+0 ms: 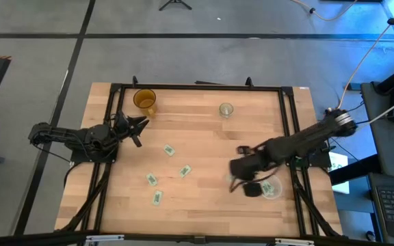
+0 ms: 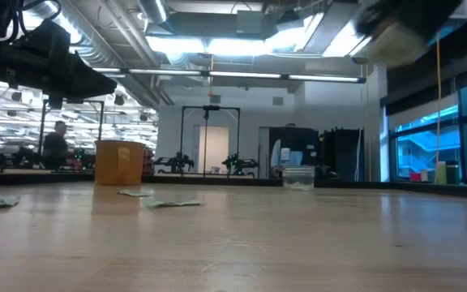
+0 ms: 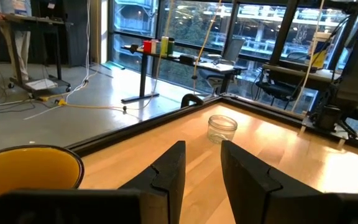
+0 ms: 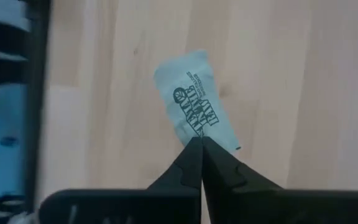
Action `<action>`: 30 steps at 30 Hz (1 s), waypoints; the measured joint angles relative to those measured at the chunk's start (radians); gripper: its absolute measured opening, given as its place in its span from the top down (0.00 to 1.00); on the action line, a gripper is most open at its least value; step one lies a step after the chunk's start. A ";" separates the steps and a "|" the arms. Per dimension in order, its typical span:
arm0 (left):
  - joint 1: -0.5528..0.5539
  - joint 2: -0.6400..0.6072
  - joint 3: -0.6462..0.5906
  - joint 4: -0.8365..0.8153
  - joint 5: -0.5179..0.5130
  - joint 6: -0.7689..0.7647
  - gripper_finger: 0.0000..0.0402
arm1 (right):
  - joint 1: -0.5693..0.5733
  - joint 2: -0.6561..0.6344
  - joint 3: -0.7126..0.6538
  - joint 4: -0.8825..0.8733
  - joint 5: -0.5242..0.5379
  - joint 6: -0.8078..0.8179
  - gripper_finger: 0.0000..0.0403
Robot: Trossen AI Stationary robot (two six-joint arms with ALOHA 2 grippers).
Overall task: Pick and place Stevia / Truvia into bins
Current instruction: Put the stevia packet into the transparent container
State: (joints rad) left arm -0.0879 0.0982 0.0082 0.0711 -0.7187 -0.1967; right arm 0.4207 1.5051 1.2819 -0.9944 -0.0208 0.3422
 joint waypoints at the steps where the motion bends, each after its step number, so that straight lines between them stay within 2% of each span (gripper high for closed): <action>1: 0.000 0.000 0.000 0.000 0.001 0.000 0.76 | 0.021 -0.036 0.001 -0.037 0.000 0.058 0.99; 5: 0.000 0.000 0.000 0.000 0.001 0.000 0.76 | 0.117 -0.130 0.002 -0.109 0.075 0.274 0.99; 9: 0.000 0.000 0.000 0.000 0.001 0.000 0.76 | 0.204 -0.148 0.002 -0.179 0.132 0.389 0.99; 16: 0.000 0.000 0.000 0.000 0.002 0.000 0.76 | 0.347 -0.152 -0.101 -0.221 0.110 0.599 0.99; 22: 0.000 0.000 0.000 0.000 0.002 0.000 0.76 | 0.425 -0.178 -0.249 -0.134 0.087 0.756 0.99; 30: 0.000 0.000 0.000 0.000 0.002 0.000 0.76 | 0.441 -0.179 -0.442 0.033 0.061 0.789 0.99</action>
State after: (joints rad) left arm -0.0879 0.0982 0.0082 0.0711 -0.7166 -0.1963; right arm 0.8612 1.3258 0.8403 -0.9617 0.0405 1.1308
